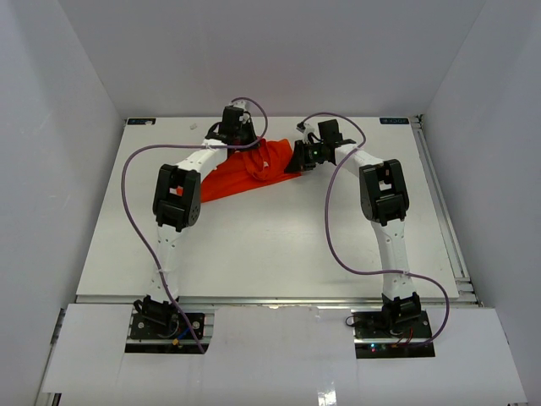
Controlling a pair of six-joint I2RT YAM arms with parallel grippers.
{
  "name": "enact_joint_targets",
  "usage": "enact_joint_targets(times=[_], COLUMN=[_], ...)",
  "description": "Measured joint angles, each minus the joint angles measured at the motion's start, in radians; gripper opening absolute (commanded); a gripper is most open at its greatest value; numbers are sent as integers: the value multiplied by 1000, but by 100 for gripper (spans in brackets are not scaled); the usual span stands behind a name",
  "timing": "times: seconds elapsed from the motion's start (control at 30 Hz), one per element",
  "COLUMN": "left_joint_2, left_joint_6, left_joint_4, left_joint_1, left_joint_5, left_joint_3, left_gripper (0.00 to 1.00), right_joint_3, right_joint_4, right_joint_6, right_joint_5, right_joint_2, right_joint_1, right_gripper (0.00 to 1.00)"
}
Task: Fold and stack the t-shirts
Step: Fold the tshirt
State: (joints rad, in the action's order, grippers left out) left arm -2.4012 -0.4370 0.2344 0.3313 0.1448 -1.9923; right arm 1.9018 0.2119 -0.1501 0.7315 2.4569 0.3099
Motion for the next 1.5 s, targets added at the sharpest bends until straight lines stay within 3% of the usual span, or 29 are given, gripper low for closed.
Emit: enact_joint_targets(times=[0.13, 0.37, 0.6, 0.7, 0.73, 0.87, 0.97, 1.13, 1.27, 1.4, 1.5], left_joint_2=[10, 120, 192, 193, 192, 183, 183, 191, 277, 422, 518], left_joint_6=[3, 11, 24, 26, 30, 39, 36, 28, 6, -14, -29], left_joint_4=[-10, -39, -56, -51, -44, 0, 5, 24, 27, 9, -24], left_joint_1=[-3, -33, -87, -104, -107, -112, -117, -124, -125, -125, -125], left_joint_5=[-19, -40, -50, -52, -52, -67, -73, -45, 23, 128, 192], left_joint_3=[35, 255, 321, 321, 319, 276, 261, 269, 368, 503, 571], left_gripper=[8, 8, 8, 20, 39, 69, 77, 75, 70, 79, 79], right_joint_3=[0, 0, 0, 0, 0, 0, 0, 0, 0, 0, 0], right_joint_4=[1, 3, 2, 2, 1, 1, 1, 1, 1, 2, 2], right_joint_6=[0, 1, 1, 2, 2, 3, 3, 3, 4, 5, 8], right_joint_5=[-3, -8, -8, -11, -12, -14, -14, -14, -14, -14, -14], right_joint_2=[0, 0, 0, 0, 0, 0, 0, 0, 0, 0, 0], right_joint_1=[0, 0, 0, 0, 1, 3, 4, 5, 5, 5, 5], right_gripper=[14, 14, 14, 14, 14, 14, 14, 14, 14, 14, 14])
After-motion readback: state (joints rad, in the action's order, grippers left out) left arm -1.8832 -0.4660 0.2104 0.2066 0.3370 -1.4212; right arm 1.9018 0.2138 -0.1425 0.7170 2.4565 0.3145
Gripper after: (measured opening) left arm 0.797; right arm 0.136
